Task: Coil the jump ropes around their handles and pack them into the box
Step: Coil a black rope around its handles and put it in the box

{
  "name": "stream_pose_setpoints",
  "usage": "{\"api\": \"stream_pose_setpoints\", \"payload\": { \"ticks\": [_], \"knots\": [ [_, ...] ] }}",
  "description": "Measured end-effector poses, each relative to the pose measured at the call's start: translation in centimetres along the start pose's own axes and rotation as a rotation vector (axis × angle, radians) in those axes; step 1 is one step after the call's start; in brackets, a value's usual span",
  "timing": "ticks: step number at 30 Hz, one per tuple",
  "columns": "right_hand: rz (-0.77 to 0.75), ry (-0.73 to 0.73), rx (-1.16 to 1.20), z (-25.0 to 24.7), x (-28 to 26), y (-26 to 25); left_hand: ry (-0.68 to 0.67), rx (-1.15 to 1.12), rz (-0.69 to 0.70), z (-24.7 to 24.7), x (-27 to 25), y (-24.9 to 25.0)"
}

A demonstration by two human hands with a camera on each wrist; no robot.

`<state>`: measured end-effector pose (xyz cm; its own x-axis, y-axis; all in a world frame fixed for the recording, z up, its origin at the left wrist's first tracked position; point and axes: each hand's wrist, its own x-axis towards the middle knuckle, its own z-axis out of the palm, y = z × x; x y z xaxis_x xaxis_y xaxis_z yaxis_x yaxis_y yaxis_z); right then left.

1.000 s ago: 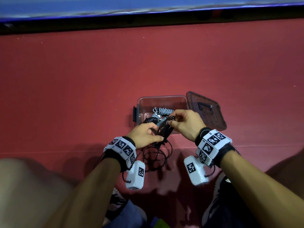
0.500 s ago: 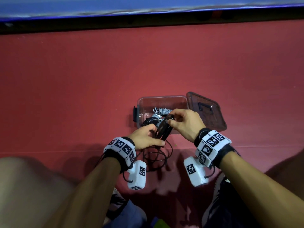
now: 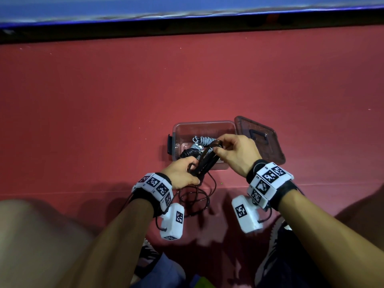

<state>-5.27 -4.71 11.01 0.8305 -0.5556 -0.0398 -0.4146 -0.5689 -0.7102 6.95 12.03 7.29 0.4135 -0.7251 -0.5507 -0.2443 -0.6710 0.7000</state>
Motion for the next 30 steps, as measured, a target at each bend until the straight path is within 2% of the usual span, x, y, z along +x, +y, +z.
{"api": "stream_pose_setpoints", "payload": {
  "ticks": [7,11,16,19,22,24,30],
  "knots": [
    [0.015,0.029,0.025,-0.5,0.1,-0.1,-0.02,0.143,-0.05,0.3,0.0,-0.6],
    [-0.004,-0.062,-0.027,-1.2,0.2,-0.6,0.063,0.19,-0.014,0.3,-0.2,-0.8],
    [0.001,-0.132,-0.131,-1.1,-0.1,-0.7,0.027,0.24,-0.051,0.3,-0.2,-0.5],
    [-0.012,-0.232,-0.179,-1.1,-0.2,-0.6,0.095,0.229,0.016,0.2,0.1,-0.1],
    [-0.035,-0.305,-0.172,-0.8,-0.6,-0.9,0.152,0.168,0.148,0.1,0.2,0.0],
    [-0.034,-0.298,-0.152,-0.8,-0.6,-0.9,0.154,0.144,0.202,0.2,0.1,0.4],
    [-0.021,-0.188,-0.206,-0.8,-0.5,-1.2,0.175,0.032,0.234,0.7,-0.8,1.5]
  ]
}}
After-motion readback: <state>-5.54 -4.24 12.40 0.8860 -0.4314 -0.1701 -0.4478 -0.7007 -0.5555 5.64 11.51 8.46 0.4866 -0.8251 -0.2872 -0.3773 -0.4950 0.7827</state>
